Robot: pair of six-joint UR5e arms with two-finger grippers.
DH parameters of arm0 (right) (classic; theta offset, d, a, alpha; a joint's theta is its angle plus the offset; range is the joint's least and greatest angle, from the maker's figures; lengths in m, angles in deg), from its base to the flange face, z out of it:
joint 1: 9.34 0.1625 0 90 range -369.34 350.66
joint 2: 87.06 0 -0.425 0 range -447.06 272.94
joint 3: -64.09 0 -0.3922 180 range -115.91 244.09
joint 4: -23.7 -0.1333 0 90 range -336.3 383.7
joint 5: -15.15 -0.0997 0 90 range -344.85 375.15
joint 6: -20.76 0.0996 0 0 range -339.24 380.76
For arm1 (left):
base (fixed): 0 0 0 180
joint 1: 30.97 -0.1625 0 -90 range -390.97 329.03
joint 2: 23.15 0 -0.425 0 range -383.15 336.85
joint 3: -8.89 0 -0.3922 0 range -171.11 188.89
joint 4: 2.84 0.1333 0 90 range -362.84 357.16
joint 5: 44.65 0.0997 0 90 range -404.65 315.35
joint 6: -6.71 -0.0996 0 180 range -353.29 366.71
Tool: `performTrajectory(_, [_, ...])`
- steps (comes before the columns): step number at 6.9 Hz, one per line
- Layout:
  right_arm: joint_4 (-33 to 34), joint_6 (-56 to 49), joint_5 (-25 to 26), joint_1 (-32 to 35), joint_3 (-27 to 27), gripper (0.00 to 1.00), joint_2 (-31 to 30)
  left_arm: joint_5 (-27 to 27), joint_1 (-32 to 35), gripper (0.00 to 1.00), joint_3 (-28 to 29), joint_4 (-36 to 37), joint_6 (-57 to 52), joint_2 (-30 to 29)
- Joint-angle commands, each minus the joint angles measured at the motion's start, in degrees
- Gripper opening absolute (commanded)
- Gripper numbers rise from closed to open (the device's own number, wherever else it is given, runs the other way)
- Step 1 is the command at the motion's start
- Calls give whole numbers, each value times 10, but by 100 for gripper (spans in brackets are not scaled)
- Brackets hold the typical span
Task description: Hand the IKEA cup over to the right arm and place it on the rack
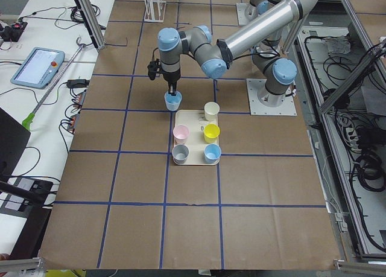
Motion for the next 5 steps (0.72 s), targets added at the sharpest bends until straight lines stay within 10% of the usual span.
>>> performTrajectory(1, [-1,0,0,0,1,100,0,-4,34,0,141,-107,5,-20])
performTrajectory(5, [-1,0,0,0,1,100,1,-190,85,0,160,-29,2,-42])
